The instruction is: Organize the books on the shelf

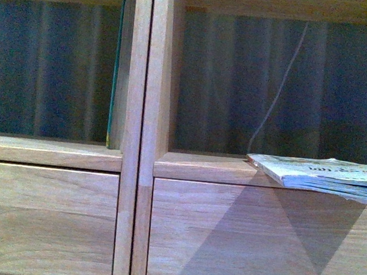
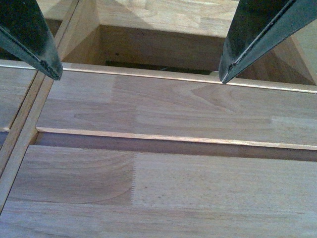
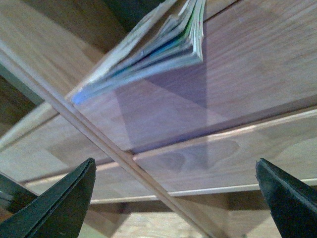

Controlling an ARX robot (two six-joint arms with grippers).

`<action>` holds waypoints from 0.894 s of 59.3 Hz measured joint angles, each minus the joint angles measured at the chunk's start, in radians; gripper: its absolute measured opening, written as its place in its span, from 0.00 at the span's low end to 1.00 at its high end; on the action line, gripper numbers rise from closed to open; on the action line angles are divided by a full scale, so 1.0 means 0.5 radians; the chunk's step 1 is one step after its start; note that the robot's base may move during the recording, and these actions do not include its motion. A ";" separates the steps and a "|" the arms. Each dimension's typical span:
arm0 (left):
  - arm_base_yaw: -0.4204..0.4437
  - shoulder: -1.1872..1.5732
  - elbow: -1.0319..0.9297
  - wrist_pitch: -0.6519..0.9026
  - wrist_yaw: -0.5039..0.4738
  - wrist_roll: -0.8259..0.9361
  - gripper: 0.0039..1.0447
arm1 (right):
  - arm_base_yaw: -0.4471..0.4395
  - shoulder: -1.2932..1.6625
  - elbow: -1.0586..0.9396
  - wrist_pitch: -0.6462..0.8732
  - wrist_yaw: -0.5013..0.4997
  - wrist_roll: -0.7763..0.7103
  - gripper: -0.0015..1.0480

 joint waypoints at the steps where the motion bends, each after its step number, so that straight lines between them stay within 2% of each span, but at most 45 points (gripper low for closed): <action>1: 0.000 0.000 0.000 0.000 0.000 0.000 0.93 | 0.017 0.051 0.027 0.027 0.015 0.058 0.93; 9: 0.000 0.000 0.000 -0.001 -0.001 0.000 0.93 | 0.140 0.328 0.170 0.156 0.107 0.394 0.93; 20: 0.000 0.000 0.000 0.000 -0.001 -0.001 0.93 | 0.333 0.533 0.355 0.269 0.267 0.685 0.93; 40: 0.000 0.000 0.000 -0.001 0.000 -0.001 0.93 | 0.419 0.747 0.632 0.188 0.536 0.821 0.93; 53: 0.000 0.000 0.000 0.000 -0.001 0.000 0.93 | 0.421 0.826 0.719 0.119 0.687 0.835 0.66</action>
